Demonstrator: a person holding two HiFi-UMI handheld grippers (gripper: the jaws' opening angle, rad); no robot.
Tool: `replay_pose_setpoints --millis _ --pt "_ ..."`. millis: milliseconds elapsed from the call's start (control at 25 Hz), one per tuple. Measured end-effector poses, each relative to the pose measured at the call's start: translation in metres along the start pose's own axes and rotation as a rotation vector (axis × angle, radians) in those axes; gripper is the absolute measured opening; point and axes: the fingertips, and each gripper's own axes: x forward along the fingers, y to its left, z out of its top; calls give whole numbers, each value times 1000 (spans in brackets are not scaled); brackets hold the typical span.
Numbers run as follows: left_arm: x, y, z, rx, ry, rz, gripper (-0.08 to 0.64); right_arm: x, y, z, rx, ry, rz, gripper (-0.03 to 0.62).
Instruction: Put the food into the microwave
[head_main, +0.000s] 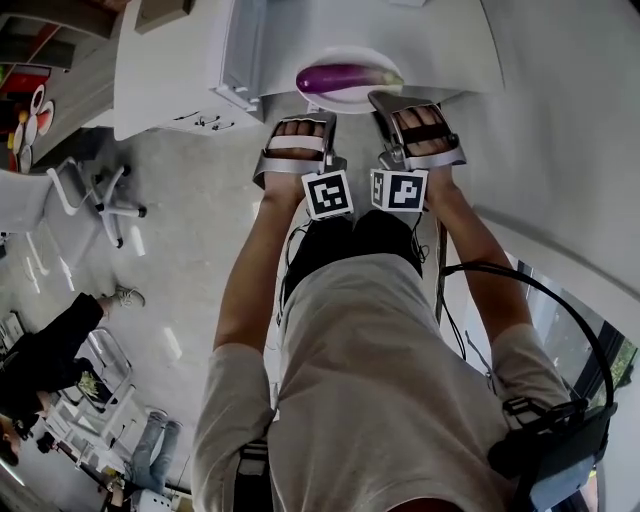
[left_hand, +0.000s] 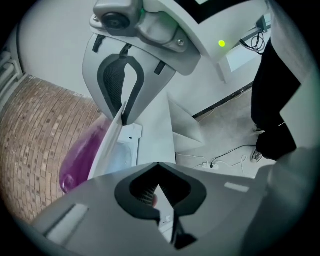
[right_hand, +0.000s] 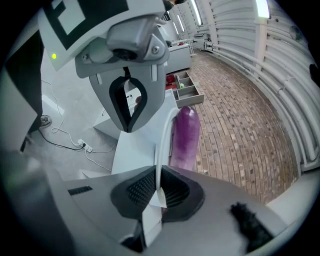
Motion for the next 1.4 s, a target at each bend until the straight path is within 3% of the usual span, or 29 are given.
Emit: replay_pose_setpoints --millis 160,320,480,920,1400 --pt "19 -1 -11 -33 -13 -44 8 25 -2 2 0 3 3 28" --pt "31 12 -14 -25 -4 -23 8 39 -11 -4 3 11 -1 28" --pt "47 5 -8 -73 -15 -88 8 53 -15 -14 -19 3 -1 28" --pt "152 88 -12 -39 72 -4 8 154 -49 -79 -22 -25 -7 28" --pt "200 90 -31 -123 145 -68 8 218 -46 -91 -9 -67 69 28"
